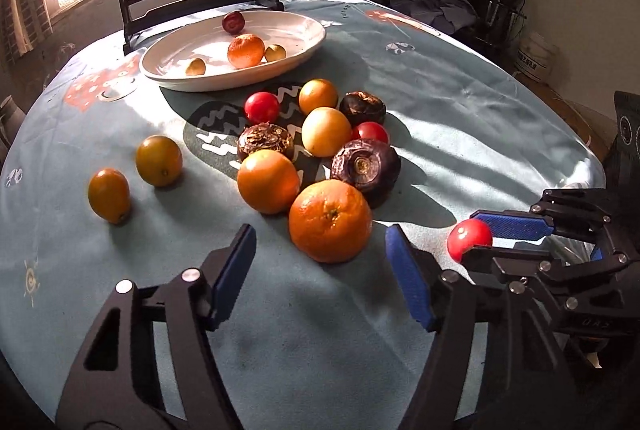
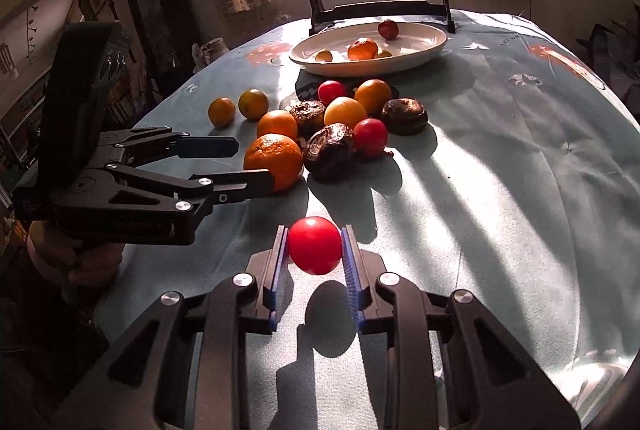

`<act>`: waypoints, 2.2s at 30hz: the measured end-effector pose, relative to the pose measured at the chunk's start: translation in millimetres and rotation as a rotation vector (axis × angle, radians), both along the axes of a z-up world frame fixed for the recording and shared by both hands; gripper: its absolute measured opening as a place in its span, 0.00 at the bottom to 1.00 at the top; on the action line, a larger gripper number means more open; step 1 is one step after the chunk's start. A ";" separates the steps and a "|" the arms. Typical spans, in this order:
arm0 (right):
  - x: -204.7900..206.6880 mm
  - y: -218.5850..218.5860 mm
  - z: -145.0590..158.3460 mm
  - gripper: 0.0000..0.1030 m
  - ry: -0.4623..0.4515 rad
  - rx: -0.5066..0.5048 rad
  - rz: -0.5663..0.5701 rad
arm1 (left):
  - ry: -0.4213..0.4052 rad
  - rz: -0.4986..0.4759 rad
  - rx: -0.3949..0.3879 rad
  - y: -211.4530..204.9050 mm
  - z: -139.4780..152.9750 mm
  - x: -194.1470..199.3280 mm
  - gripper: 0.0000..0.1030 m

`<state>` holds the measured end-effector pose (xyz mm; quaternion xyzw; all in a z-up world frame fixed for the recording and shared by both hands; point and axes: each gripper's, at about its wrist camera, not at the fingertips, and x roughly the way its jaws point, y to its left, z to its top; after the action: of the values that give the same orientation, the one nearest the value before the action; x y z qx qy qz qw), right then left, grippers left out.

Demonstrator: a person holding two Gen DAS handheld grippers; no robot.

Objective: Organize fruits
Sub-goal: 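Grasp a red tomato with the right gripper while the left gripper grasps an orange, then lower the tomato and orange onto the white plate and open both grippers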

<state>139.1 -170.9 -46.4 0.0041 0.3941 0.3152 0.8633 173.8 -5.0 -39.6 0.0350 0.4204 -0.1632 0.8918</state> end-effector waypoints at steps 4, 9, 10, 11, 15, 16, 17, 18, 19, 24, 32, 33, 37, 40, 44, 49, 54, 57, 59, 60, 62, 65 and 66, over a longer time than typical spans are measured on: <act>1.5 -2.0 0.2 0.26 0.005 0.017 -0.001 | 0.032 0.004 -0.004 -2.3 -5.1 7.6 0.56; 2.1 -4.1 1.2 0.26 0.006 0.033 0.002 | 0.048 0.001 0.002 -8.3 -8.3 12.8 0.56; 1.9 -4.3 1.2 0.26 0.005 0.036 0.002 | 0.056 -0.002 0.002 -9.9 -9.4 14.5 0.52; 1.9 -4.5 1.2 0.26 0.004 0.037 0.001 | 0.065 -0.004 0.002 -11.0 -10.9 15.5 0.49; 1.8 -6.4 1.0 0.26 0.007 0.043 0.001 | 0.072 0.010 -0.001 -9.6 -12.4 16.3 0.45; 1.9 -6.2 0.9 0.26 0.006 0.041 0.001 | 0.073 0.012 -0.007 -8.8 -12.4 15.8 0.45; 1.9 -6.3 1.0 0.26 0.005 0.041 0.001 | 0.073 0.014 -0.010 -8.2 -12.0 14.8 0.45; 1.8 -6.6 1.1 0.26 0.004 0.041 0.001 | 0.072 0.016 -0.012 -7.8 -11.6 13.5 0.45; 1.8 -6.8 1.1 0.26 0.004 0.041 0.002 | 0.071 0.017 -0.015 -7.0 -11.2 12.0 0.44; 1.6 -5.5 1.2 0.26 0.006 0.035 0.004 | 0.070 0.020 -0.058 2.6 -7.8 2.0 0.44; 10.6 4.3 25.4 0.26 -0.033 0.041 0.045 | 0.004 0.012 -0.108 22.4 21.9 -6.2 0.44; 15.0 5.5 31.5 0.26 -0.043 0.046 0.045 | -0.005 0.017 -0.106 24.8 26.5 -4.0 0.44; 38.3 6.4 52.6 0.26 -0.064 0.074 0.025 | -0.047 0.031 -0.081 31.3 43.8 5.7 0.44; 58.7 6.7 66.4 0.26 -0.099 0.083 0.000 | -0.072 0.027 -0.072 35.9 56.5 17.6 0.44; 102.1 8.4 80.9 0.26 -0.140 0.111 -0.038 | -0.120 0.054 -0.038 41.0 73.0 50.3 0.44; 178.0 15.6 77.1 0.26 -0.095 0.130 -0.111 | -0.120 0.122 -0.008 52.3 83.5 121.7 0.45; 241.2 33.1 54.2 0.26 -0.043 0.047 -0.149 | -0.019 0.213 0.008 69.2 66.7 198.4 0.45; 266.0 38.5 38.2 0.26 -0.010 0.012 -0.148 | 0.034 0.247 0.025 77.8 49.2 229.6 0.45; 276.4 40.6 29.4 0.26 0.005 -0.005 -0.144 | 0.058 0.259 0.036 80.6 40.1 243.6 0.45; 280.2 41.9 25.9 0.26 0.011 -0.013 -0.141 | 0.071 0.263 0.041 81.4 35.4 249.1 0.45; 287.1 44.2 20.4 0.26 0.020 -0.025 -0.137 | 0.089 0.264 0.047 83.1 28.4 258.7 0.45; 293.6 48.3 14.6 0.28 0.030 -0.045 -0.123 | 0.107 0.265 0.058 82.2 21.5 267.5 0.45; 294.7 49.8 12.5 0.28 0.034 -0.059 -0.122 | 0.113 0.266 0.061 81.5 19.9 268.6 0.45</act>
<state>433.8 -121.1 -33.9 0.0081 0.4169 0.2503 0.8738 442.4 76.5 -19.7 -0.0034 0.4757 -0.0326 0.8790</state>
